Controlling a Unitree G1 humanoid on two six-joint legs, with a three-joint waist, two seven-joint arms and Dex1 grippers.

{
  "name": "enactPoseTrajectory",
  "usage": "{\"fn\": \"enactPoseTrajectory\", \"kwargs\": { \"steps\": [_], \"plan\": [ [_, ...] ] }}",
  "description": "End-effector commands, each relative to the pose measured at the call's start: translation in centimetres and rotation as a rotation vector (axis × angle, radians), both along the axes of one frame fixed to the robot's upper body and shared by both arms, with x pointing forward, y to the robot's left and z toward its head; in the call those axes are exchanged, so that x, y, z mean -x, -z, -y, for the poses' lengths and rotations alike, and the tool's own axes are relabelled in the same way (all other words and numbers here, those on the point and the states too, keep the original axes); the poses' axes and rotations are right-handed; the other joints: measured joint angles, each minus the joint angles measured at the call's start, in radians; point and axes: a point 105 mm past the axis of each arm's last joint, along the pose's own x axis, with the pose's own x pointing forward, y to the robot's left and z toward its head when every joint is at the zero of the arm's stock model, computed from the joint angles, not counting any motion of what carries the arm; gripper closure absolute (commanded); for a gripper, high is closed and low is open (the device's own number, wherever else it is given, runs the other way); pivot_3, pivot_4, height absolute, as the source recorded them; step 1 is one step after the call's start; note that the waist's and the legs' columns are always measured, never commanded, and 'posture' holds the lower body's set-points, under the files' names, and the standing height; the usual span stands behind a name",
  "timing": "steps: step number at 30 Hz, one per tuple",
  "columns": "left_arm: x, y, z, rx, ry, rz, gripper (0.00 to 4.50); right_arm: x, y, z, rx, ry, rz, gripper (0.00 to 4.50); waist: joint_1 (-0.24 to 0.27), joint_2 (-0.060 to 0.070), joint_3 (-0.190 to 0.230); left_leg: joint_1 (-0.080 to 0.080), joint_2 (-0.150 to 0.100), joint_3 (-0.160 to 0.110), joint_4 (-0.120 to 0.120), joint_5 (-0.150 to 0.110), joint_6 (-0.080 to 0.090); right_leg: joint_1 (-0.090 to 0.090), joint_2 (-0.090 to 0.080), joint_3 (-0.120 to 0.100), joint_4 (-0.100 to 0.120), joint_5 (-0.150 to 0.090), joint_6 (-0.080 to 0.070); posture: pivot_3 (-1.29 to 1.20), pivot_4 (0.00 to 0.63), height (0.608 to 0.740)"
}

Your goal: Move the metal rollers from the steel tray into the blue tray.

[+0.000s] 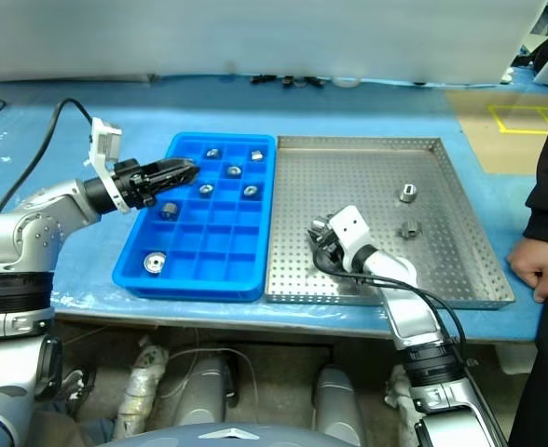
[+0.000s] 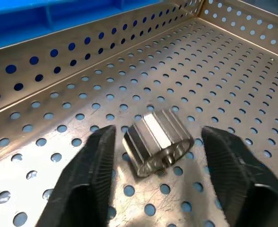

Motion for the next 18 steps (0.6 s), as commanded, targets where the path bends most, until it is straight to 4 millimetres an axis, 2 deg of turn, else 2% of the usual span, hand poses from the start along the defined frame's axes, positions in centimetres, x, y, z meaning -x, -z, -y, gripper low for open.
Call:
{"fn": "enactPoseTrajectory", "kwargs": {
  "steps": [1, 6, 8, 10, 12, 15, 18],
  "plan": [
    [0.6, -1.2, -0.8, -0.009, -0.014, 0.049, 2.77, -0.4, -1.6, 0.1, -0.026, 0.011, 0.045, 0.77, 0.0, 0.0, 0.0, 0.0, 0.0, 0.0, 0.0, 0.0, 0.0, 0.0, 0.0, 0.0, 0.0, 0.0, 0.0, -0.1, 0.15, 0.74],
    [1.0, -1.0, -1.4, -0.015, -0.017, 0.032, 2.77, -0.8, -3.6, 0.3, -0.052, 0.028, 0.124, 0.77, 0.0, 0.0, 0.0, -0.001, 0.0, 0.0, 0.0, 0.0, 0.0, -0.002, 0.001, 0.0, 0.0, 0.0, 0.0, -0.1, 0.15, 0.74],
    [1.6, -0.4, -1.7, -0.032, -0.009, 0.02, 2.77, -0.6, -5.4, -0.1, -0.111, 0.007, 0.19, 0.77, -0.002, 0.0, 0.0, -0.001, 0.0, 0.0, 0.0, 0.0, 0.0, -0.002, 0.001, 0.0, 0.0, 0.0, 0.0, -0.1, 0.15, 0.74],
    [2.5, 0.7, -2.1, -0.074, 0.006, 0.007, 2.77, 0.0, -7.9, -0.8, -0.246, -0.048, 0.253, 0.77, -0.006, 0.0, 0.0, -0.001, 0.001, 0.001, 0.0, 0.0, 0.001, -0.002, 0.001, 0.0, 0.0, 0.0, 0.0, -0.1, 0.15, 0.74],
    [3.3, 1.9, -3.0, -0.108, 0.004, -0.01, 2.77, 0.4, -9.4, -1.4, -0.294, -0.09, 0.279, 0.77, -0.012, 0.0, 0.0, -0.001, 0.001, 0.001, -0.001, -0.001, 0.002, -0.003, 0.001, 0.0, 0.0, 0.0, 0.0, -0.09, 0.15, 0.74],
    [3.8, 2.9, -4.2, -0.128, -0.028, -0.032, 2.77, 0.7, -10.4, -2.6, -0.327, -0.152, 0.275, 0.77, -0.016, 0.0, 0.0, -0.001, 0.001, 0.001, -0.001, -0.002, 0.003, -0.003, 0.001, 0.0, 0.0, 0.0, 0.0, -0.08, 0.15, 0.74],
    [4.2, 5.4, -5.1, -0.213, -0.069, -0.057, 2.77, 0.7, -10.4, -3.7, -0.332, -0.191, 0.255, 0.77, -0.013, 0.0, 0.0, 0.0, 0.001, 0.001, -0.001, -0.002, 0.002, -0.002, 0.001, 0.0, 0.001, 0.0, 0.0, -0.04, 0.15, 0.74]
  ]
}}
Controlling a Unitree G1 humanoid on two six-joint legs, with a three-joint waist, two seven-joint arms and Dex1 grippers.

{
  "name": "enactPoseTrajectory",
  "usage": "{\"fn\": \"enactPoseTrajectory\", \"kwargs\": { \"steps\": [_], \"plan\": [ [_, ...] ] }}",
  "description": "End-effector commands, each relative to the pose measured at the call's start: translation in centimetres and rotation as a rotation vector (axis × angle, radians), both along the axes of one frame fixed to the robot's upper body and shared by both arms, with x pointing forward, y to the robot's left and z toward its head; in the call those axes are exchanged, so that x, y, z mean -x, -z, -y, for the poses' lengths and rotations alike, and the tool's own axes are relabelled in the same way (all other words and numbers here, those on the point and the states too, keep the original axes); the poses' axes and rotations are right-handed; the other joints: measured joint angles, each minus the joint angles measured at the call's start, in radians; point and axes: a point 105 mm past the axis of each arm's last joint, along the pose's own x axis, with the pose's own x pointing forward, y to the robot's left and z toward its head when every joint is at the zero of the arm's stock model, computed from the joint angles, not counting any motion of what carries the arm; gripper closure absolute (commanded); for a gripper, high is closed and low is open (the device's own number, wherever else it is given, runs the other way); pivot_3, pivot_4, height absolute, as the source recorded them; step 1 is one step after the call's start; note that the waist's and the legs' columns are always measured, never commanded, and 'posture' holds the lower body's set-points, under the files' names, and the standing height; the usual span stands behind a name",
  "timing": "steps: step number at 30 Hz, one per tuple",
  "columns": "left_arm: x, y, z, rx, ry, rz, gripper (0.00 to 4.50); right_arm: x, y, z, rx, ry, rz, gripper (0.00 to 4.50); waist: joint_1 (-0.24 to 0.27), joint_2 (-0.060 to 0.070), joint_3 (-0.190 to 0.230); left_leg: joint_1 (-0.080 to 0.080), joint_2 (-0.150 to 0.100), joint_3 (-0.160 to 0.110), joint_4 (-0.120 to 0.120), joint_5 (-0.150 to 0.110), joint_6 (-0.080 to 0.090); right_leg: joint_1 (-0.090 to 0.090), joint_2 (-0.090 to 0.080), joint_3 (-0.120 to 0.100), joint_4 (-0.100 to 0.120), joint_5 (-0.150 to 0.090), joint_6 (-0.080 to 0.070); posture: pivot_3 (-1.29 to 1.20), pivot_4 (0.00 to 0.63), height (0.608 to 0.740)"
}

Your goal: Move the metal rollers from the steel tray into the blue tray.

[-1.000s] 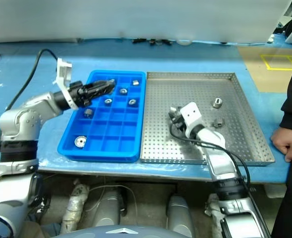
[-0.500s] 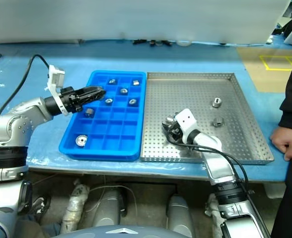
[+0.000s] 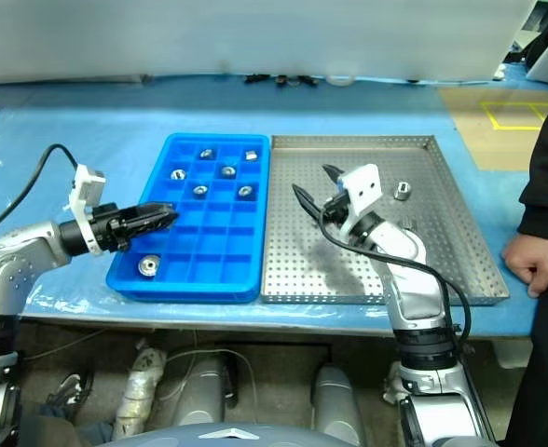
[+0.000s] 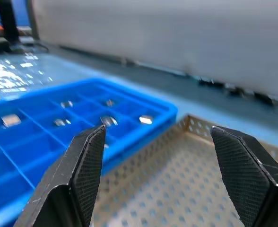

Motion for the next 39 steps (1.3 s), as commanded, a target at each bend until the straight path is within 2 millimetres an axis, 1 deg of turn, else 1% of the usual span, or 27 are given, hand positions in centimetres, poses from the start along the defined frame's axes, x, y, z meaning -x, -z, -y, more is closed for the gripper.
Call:
{"fn": "enactPoseTrajectory", "kwargs": {
  "steps": [1, 3, 4, 8, 10, 13, 16, 18, 20, 22, 26, 29, 32, 34, 39],
  "plan": [
    [0.5, 0.9, -1.0, -0.099, -0.029, 0.048, 2.77, 0.3, -0.8, -1.1, -0.016, -0.05, 0.016, 0.77, 0.001, 0.0, 0.0, 0.001, 0.0, 0.0, 0.0, 0.0, 0.0, 0.001, 0.0, 0.0, 0.0, 0.0, 0.0, -0.04, 0.15, 0.74],
    [0.9, 2.6, -1.2, -0.136, -0.061, 0.044, 2.77, 0.3, -0.4, -2.0, -0.003, -0.082, 0.002, 0.77, 0.002, 0.0, 0.0, 0.0, 0.0, 0.0, 0.0, 0.0, 0.0, 0.001, 0.0, 0.0, -0.001, 0.0, 0.0, -0.01, 0.15, 0.74],
    [1.2, 2.9, -1.1, -0.129, -0.065, 0.044, 2.77, 0.2, -0.3, -2.4, 0.001, -0.096, -0.002, 0.77, 0.003, 0.0, 0.0, 0.0, 0.0, 0.0, 0.0, 0.0, 0.0, 0.001, 0.0, 0.0, -0.001, 0.0, 0.0, 0.01, 0.15, 0.74],
    [2.4, 3.6, 0.2, -0.112, -0.049, 0.056, 2.77, 0.2, 0.0, -3.0, 0.021, -0.126, -0.016, 0.77, 0.019, 0.0, 0.0, 0.001, 0.0, 0.0, -0.002, 0.0, 0.0, 0.0, 0.0, 0.0, -0.001, 0.0, 0.0, 0.04, 0.15, 0.74],
    [2.6, 3.5, 1.1, -0.098, -0.038, 0.066, 2.77, 0.2, 0.4, -3.2, 0.03, -0.132, -0.025, 0.77, 0.026, 0.0, 0.0, 0.001, 0.0, 0.0, -0.002, 0.0, 0.0, 0.0, 0.0, 0.0, -0.001, 0.0, 0.0, 0.06, 0.15, 0.74],
    [2.0, 3.4, 1.9, -0.079, -0.043, 0.07, 2.77, 0.3, 0.5, -3.4, 0.034, -0.139, -0.03, 0.77, 0.037, 0.0, 0.0, 0.001, 0.0, 0.0, -0.002, 0.0, 0.0, 0.0, 0.0, 0.0, 0.0, 0.0, 0.0, 0.05, 0.15, 0.74],
    [1.0, 3.9, 1.9, -0.084, -0.071, 0.062, 2.77, 0.6, 0.6, -3.5, 0.034, -0.138, -0.035, 0.77, 0.042, 0.0, 0.0, 0.001, 0.0, 0.0, -0.002, 0.001, -0.001, 0.0, 0.0, 0.001, 0.0, 0.0, 0.0, 0.03, 0.15, 0.74],
    [0.0, 3.4, 1.7, -0.066, -0.105, 0.075, 2.77, 0.7, 0.8, -3.2, 0.037, -0.125, -0.039, 0.77, 0.043, 0.0, 0.0, 0.001, 0.0, 0.0, -0.002, 0.001, -0.002, 0.0, 0.0, 0.001, 0.001, 0.0, 0.0, 0.02, 0.15, 0.74],
    [-1.1, 2.4, 1.4, -0.027, -0.138, 0.085, 2.77, 0.8, 1.0, -2.9, 0.038, -0.108, -0.043, 0.77, 0.042, 0.0, 0.0, 0.001, 0.0, 0.0, -0.002, 0.001, -0.002, 0.0, 0.0, 0.001, 0.001, 0.0, 0.0, 0.0, 0.15, 0.74],
    [-1.9, 2.2, 1.4, -0.015, -0.146, 0.076, 2.77, 0.9, 1.1, -2.7, 0.04, -0.094, -0.047, 0.77, 0.042, 0.0, -0.001, 0.001, 0.0, 0.0, -0.002, 0.001, -0.002, 0.0, 0.0, 0.001, 0.001, 0.0, 0.0, -0.02, 0.15, 0.74],
    [-2.8, 3.3, 1.8, -0.053, -0.13, 0.051, 2.77, 1.0, 1.4, -2.5, 0.047, -0.073, -0.049, 0.77, 0.036, 0.0, -0.001, 0.001, -0.001, 0.0, -0.001, 0.003, -0.005, 0.0, 0.0, 0.001, 0.0, 0.0, 0.0, -0.04, 0.15, 0.74],
    [-2.4, 4.2, 3.0, -0.087, -0.064, 0.028, 2.77, 1.1, 1.4, -2.3, 0.041, -0.057, -0.048, 0.77, 0.033, 0.0, -0.001, 0.0, -0.001, 0.0, -0.002, 0.003, -0.005, -0.001, 0.0, 0.001, 0.0, 0.0, 0.0, -0.06, 0.15, 0.74],
    [-1.8, 4.4, 3.6, -0.08, -0.018, 0.014, 2.77, 1.1, 1.4, -2.1, 0.042, -0.04, -0.048, 0.77, 0.034, 0.0, -0.001, 0.0, -0.001, 0.0, -0.001, 0.003, -0.005, 0.0, 0.0, 0.001, 0.0, 0.0, 0.0, -0.06, 0.15, 0.74],
    [-1.6, 4.4, 3.5, -0.078, -0.013, 0.004, 2.77, 1.1, 1.5, -2.0, 0.041, -0.035, -0.049, 0.77, 0.032, 0.0, -0.001, 0.0, -0.001, 0.0, -0.001, 0.003, -0.005, 0.0, 0.0, 0.001, 0.0, 0.0, 0.0, -0.07, 0.15, 0.74],
    [-1.8, 5.4, 2.3, -0.117, -0.043, -0.016, 2.77, 1.0, 1.6, -2.1, 0.041, -0.028, -0.047, 0.77, 0.019, 0.0, -0.001, 0.001, 0.0, 0.0, -0.001, 0.002, -0.003, 0.0, 0.0, 0.001, 0.002, 0.0, 0.0, -0.06, 0.15, 0.74]
  ]
}}
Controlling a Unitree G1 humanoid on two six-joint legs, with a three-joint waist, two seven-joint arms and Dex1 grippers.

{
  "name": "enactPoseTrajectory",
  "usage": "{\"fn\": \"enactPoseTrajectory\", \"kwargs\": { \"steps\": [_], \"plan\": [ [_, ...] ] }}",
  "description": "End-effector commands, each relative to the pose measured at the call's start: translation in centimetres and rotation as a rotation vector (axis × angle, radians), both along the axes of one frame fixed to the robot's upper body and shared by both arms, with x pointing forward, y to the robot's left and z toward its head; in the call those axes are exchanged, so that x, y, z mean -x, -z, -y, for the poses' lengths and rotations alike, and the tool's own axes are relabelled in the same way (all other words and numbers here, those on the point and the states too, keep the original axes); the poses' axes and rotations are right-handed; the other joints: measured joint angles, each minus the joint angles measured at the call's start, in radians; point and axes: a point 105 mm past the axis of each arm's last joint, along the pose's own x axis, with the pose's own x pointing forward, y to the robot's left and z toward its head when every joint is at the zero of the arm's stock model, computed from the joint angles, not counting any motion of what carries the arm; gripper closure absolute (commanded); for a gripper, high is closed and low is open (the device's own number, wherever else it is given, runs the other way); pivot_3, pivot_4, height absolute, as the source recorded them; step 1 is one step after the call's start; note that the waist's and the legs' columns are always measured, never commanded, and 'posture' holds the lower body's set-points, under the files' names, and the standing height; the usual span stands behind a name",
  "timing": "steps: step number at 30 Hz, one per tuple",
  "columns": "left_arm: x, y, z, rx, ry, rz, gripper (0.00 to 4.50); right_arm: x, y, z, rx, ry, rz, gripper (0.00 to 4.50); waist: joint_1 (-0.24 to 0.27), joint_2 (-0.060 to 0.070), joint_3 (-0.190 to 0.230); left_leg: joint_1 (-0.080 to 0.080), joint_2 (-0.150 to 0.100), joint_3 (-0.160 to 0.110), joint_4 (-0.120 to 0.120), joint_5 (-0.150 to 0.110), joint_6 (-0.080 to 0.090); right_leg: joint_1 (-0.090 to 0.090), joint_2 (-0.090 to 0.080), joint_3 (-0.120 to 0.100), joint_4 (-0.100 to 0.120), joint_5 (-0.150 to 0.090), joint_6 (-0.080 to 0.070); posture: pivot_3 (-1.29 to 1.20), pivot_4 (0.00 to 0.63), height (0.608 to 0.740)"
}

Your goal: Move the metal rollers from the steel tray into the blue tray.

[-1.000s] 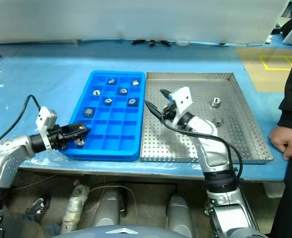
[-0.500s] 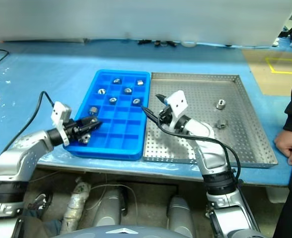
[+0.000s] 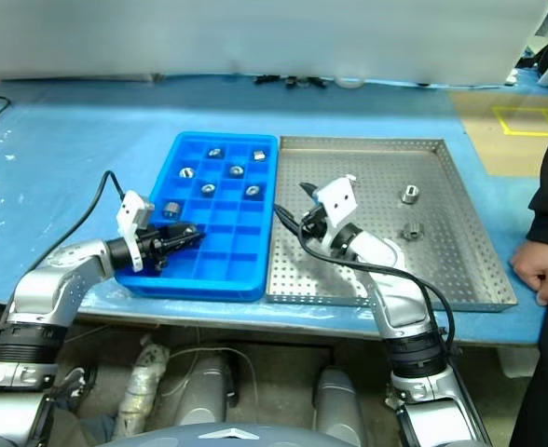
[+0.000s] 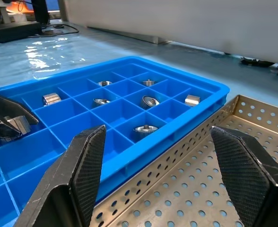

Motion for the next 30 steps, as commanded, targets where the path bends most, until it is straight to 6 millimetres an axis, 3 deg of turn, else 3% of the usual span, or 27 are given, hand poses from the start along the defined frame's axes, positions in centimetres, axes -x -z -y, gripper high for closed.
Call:
{"fn": "enactPoseTrajectory", "kwargs": {
  "steps": [1, 8, 13, 19, 23, 25, 30],
  "plan": [
    [-0.1, 0.1, -1.0, -0.025, -0.02, 0.008, 2.77, 0.2, -1.6, -0.1, -0.012, -0.002, 0.062, 0.77, -0.005, 0.0, 0.0, 0.0, 0.0, 0.0, 0.0, 0.0, 0.0, 0.0, 0.0, 0.0, 0.0, 0.0, 0.0, -0.06, 0.15, 0.74],
    [-0.5, -0.5, -1.5, -0.002, -0.039, 0.016, 0.71, 0.1, -1.6, -0.1, -0.011, -0.002, 0.062, 0.73, -0.005, 0.001, -0.001, 0.002, 0.0, 0.0, 0.0, 0.0, 0.0, 0.001, 0.0, 0.0, 0.002, 0.001, -0.001, -0.06, 0.15, 0.74],
    [-1.1, -2.4, -3.0, 0.002, -0.069, 0.043, 0.71, 0.1, -1.6, 0.1, -0.008, 0.002, 0.062, 0.73, -0.007, 0.001, -0.001, 0.011, 0.0, 0.0, -0.006, 0.0, -0.001, 0.005, 0.0, 0.0, 0.002, -0.001, 0.004, -0.06, 0.15, 0.74],
    [-3.3, -8.3, -2.5, 0.037, -0.029, 0.19, 0.71, -0.4, -2.2, 1.8, 0.0, 0.053, 0.082, 0.73, 0.004, 0.0, -0.001, 0.014, -0.001, 0.0, -0.013, 0.003, -0.006, 0.005, -0.001, 0.001, 0.0, 0.004, -0.003, -0.1, 0.15, 0.74],
    [-4.6, -10.4, 1.8, 0.057, 0.114, 0.263, 0.71, -0.5, -2.7, 3.3, 0.018, 0.112, 0.107, 0.73, 0.004, 0.0, -0.001, 0.013, -0.002, 0.001, -0.013, 0.005, -0.005, 0.006, -0.001, 0.001, -0.005, 0.004, -0.003, -0.18, 0.15, 0.74],
    [-4.7, -10.9, 5.8, 0.087, 0.263, 0.279, 0.71, -0.1, -3.2, 4.5, 0.028, 0.166, 0.126, 0.73, 0.006, 0.0, -0.001, 0.011, -0.004, 0.001, -0.012, 0.005, -0.004, 0.007, -0.002, 0.001, -0.007, 0.004, -0.002, -0.23, 0.15, 0.74],
    [-5.1, -9.5, 11.0, 0.082, 0.463, 0.257, 0.71, 1.7, -3.3, 6.9, 0.045, 0.285, 0.137, 0.73, -0.024, 0.0, -0.001, 0.009, -0.002, 0.001, -0.011, 0.003, -0.001, 0.008, -0.001, 0.001, -0.01, 0.004, -0.002, -0.39, 0.15, 0.74]
  ]
}}
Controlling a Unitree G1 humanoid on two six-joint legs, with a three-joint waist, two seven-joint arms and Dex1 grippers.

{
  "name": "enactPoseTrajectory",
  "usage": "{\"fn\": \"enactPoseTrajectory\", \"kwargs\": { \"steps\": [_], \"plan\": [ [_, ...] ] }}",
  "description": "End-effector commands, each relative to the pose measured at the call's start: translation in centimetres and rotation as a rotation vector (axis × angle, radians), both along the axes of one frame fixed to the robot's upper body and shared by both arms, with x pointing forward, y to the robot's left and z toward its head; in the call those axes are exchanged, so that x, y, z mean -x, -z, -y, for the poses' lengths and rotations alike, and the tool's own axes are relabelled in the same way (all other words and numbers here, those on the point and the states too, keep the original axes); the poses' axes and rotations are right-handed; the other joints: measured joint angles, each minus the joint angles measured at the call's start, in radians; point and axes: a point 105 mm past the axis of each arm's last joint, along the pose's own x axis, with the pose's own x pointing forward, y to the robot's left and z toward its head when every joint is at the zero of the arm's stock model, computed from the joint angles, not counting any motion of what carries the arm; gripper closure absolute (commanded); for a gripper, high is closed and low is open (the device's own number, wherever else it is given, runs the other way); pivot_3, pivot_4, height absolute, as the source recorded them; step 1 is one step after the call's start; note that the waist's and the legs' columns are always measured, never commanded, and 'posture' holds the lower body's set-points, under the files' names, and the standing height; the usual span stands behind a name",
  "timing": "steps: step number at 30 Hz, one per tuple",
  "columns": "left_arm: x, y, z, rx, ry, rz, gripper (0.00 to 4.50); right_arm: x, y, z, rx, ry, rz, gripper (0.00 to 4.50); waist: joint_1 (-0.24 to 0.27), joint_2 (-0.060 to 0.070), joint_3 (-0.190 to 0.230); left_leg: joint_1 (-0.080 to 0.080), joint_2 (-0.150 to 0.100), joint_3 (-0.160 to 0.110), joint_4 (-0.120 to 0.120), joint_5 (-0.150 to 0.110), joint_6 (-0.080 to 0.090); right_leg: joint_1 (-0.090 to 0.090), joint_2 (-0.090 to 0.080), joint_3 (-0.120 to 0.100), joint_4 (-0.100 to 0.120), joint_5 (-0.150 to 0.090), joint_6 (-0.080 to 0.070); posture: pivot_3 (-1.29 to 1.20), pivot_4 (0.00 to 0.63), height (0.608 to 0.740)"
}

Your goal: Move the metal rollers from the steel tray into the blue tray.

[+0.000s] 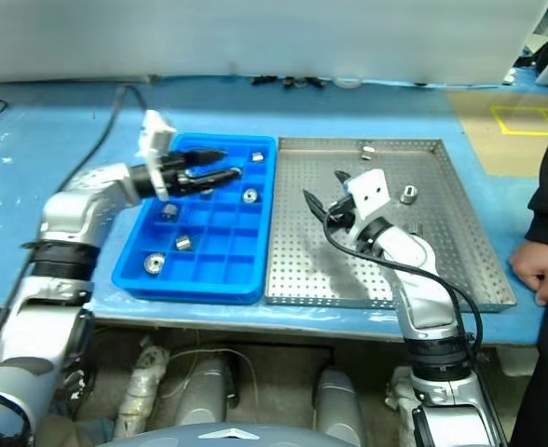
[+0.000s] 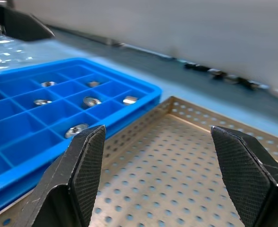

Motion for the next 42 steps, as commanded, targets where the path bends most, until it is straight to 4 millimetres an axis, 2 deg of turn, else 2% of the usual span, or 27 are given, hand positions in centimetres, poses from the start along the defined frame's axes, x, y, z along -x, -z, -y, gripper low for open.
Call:
{"fn": "enactPoseTrajectory", "kwargs": {
  "steps": [1, 6, 9, 11, 16, 21, 22, 26, 29, 34, 36, 39, 42],
  "plan": [
    [-0.3, 0.4, 2.2, -0.042, 0.097, 0.036, 0.71, 1.6, -1.4, 2.0, 0.01, 0.102, 0.058, 0.73, -0.018, 0.0, 0.0, 0.0, 0.0, 0.0, -0.001, 0.0, 0.0, 0.0, 0.0, 0.0, 0.0, 0.0, 0.0, -0.42, 0.15, 0.74],
    [-0.3, 2.0, 5.4, -0.086, 0.216, 0.04, 0.71, 3.4, -1.0, 4.5, 0.018, 0.239, 0.05, 0.73, -0.06, 0.0, 0.0, 0.0, 0.0, 0.0, -0.001, -0.003, 0.005, 0.001, 0.001, 0.001, -0.005, 0.0, 0.0, -0.56, 0.15, 0.74],
    [0.0, 2.4, 6.9, -0.1, 0.279, 0.057, 0.71, 4.1, -0.6, 6.7, -0.012, 0.373, 0.055, 0.73, -0.083, 0.0, 0.0, 0.001, 0.0, 0.001, 0.0, -0.005, 0.008, 0.003, 0.0, 0.002, -0.008, 0.0, 0.0, -0.61, 0.15, 0.74],
    [0.3, 2.5, 7.9, -0.103, 0.32, 0.072, 0.71, 4.2, 0.1, 8.0, -0.01, 0.447, 0.048, 0.73, -0.101, 0.0, 0.0, 0.001, 0.0, 0.002, 0.003, -0.006, 0.01, 0.003, 0.0, 0.001, -0.008, 0.0, 0.0, -0.64, 0.15, 0.74],
    [0.5, 2.1, 9.3, -0.074, 0.341, 0.086, 0.71, 2.5, 1.2, 8.9, -0.026, 0.51, 0.04, 0.73, -0.138, 0.0, 0.0, -0.001, -0.001, 0.003, 0.012, -0.01, 0.016, 0.005, 0.0, 0.001, -0.008, 0.0, 0.0, -0.67, 0.15, 0.74],
    [0.0, 2.0, 9.2, -0.067, 0.312, 0.08, 0.71, 0.7, 1.6, 10.6, -0.053, 0.592, 0.034, 0.73, -0.176, 0.001, 0.0, -0.004, -0.002, 0.004, 0.019, -0.013, 0.021, 0.005, -0.002, 0.001, -0.007, 0.001, 0.0, -0.62, 0.15, 0.74],
    [-0.1, 2.0, 9.1, -0.066, 0.301, 0.081, 0.71, 0.4, 1.8, 10.5, -0.068, 0.577, 0.026, 0.73, -0.181, 0.001, 0.0, -0.005, -0.002, 0.004, 0.019, -0.013, 0.021, 0.004, -0.002, 0.0, -0.007, 0.001, 0.0, -0.6, 0.15, 0.74],
    [-0.4, 2.0, 8.5, -0.055, 0.265, 0.087, 0.67, -1.2, 2.5, 9.6, -0.058, 0.508, 0.005, 0.05, -0.184, 0.001, 0.0, -0.01, -0.001, 0.004, 0.022, -0.015, 0.025, 0.003, -0.002, -0.002, -0.008, 0.001, 0.0, -0.53, 0.15, 0.74],
    [-0.5, 2.1, 7.9, -0.051, 0.244, 0.087, 0.67, -2.9, 3.6, 9.5, -0.06, 0.493, -0.041, 0.05, -0.183, 0.001, 0.0, -0.011, -0.001, 0.004, 0.026, -0.016, 0.031, 0.004, -0.003, -0.002, -0.008, 0.001, 0.0, -0.49, 0.15, 0.74],
    [-0.5, 2.5, 6.9, -0.038, 0.212, 0.08, 0.67, -5.7, 3.7, 8.6, -0.058, 0.454, -0.067, 0.05, -0.173, 0.001, 0.0, -0.011, -0.002, 0.004, 0.029, -0.017, 0.033, 0.005, -0.004, -0.002, -0.007, 0.001, -0.001, -0.42, 0.15, 0.74],
    [-0.3, 2.7, 6.6, -0.039, 0.203, 0.078, 0.67, -6.7, 3.7, 9.1, -0.056, 0.49, -0.088, 0.05, -0.163, 0.001, 0.0, -0.012, -0.002, 0.004, 0.029, -0.017, 0.033, 0.005, -0.005, -0.002, -0.007, 0.002, -0.001, -0.41, 0.15, 0.74],
    [-0.2, 3.0, 6.1, -0.042, 0.182, 0.069, 0.67, -7.3, 3.2, 10.3, -0.057, 0.536, -0.074, 0.05, -0.144, 0.002, 0.0, -0.012, -0.001, 0.004, 0.029, -0.016, 0.033, 0.005, -0.004, -0.002, -0.007, 0.002, -0.002, -0.39, 0.15, 0.74],
    [-0.1, 3.3, 5.7, -0.051, 0.174, 0.066, 0.67, -7.1, 4.2, 10.5, -0.035, 0.543, -0.099, 0.05, -0.117, 0.002, 0.0, -0.012, 0.0, 0.004, 0.029, -0.016, 0.033, 0.005, -0.004, -0.002, -0.007, 0.002, -0.002, -0.38, 0.15, 0.74]
  ]
}}
